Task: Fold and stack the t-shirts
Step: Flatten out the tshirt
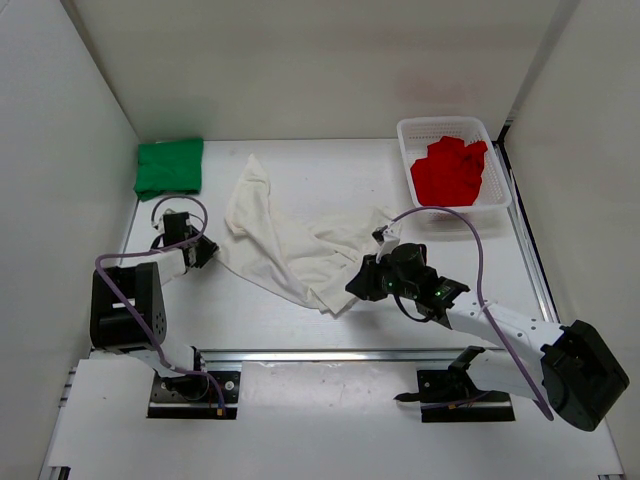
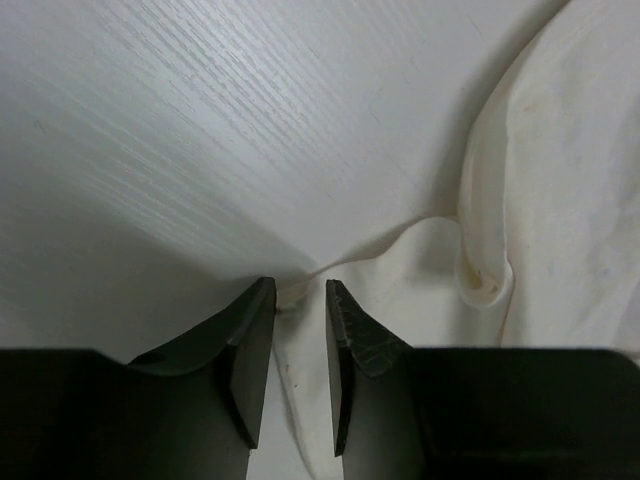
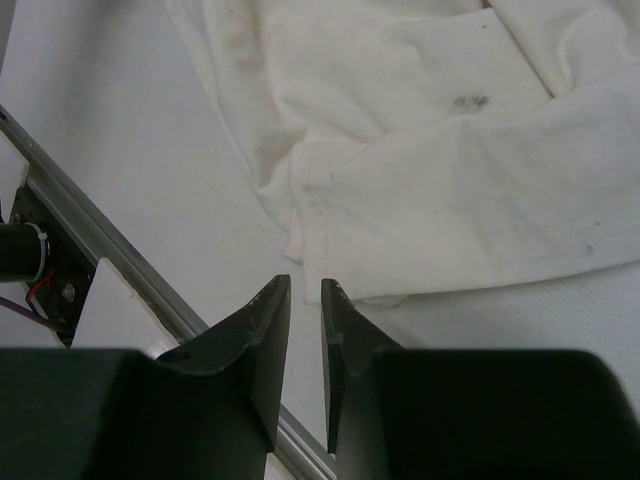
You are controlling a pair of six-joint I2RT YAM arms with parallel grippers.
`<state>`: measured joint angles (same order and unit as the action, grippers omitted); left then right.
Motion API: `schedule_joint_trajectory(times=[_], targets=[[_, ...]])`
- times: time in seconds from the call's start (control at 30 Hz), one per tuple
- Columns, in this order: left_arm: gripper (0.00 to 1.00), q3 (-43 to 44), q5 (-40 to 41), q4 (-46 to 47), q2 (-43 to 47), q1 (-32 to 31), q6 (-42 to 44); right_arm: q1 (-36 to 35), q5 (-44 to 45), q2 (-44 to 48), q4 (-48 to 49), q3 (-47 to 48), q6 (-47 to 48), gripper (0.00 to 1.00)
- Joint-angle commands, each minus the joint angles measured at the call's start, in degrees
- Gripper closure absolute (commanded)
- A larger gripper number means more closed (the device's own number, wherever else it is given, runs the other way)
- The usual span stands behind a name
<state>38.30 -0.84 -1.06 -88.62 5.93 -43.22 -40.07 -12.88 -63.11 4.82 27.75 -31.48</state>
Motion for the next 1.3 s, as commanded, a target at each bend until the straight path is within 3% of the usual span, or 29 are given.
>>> schedule_joint_trajectory(times=[0.0, 0.33, 0.43, 0.6, 0.93, 1.27], targets=[[0.62, -1.65, 0.75, -0.35, -0.07, -0.57, -0.46, 0.26, 0.32, 1.32, 2.92, 0.11, 0.11, 0.83], [0.87, -2.45, 0.40, 0.09, 1.78, -0.31, -1.08, 1.23, 1.81, 0.01, 2.13, -1.64, -0.07, 0.82], [0.99, -2.80, -0.04, 0.10, 3.88, 0.31, -1.16, 0.53, 2.07, -1.13, 1.95, -1.91, -0.33, 0.78], [1.00, -3.50, 0.75, -1.40, 10.82, -0.57, 0.06, -3.07, 5.41, -3.42, -0.59, -2.43, -1.82, 0.76], [1.00, -8.15, 2.86, -0.88, 22.07, -11.55, 0.42, -8.35, 7.61, -10.36, -1.83, 0.20, -7.00, 0.63], [1.00, -14.13, -0.12, 3.43, 24.46, -13.49, -0.55, -9.85, 4.01, -15.02, 5.55, 0.02, -12.37, 0.60]])
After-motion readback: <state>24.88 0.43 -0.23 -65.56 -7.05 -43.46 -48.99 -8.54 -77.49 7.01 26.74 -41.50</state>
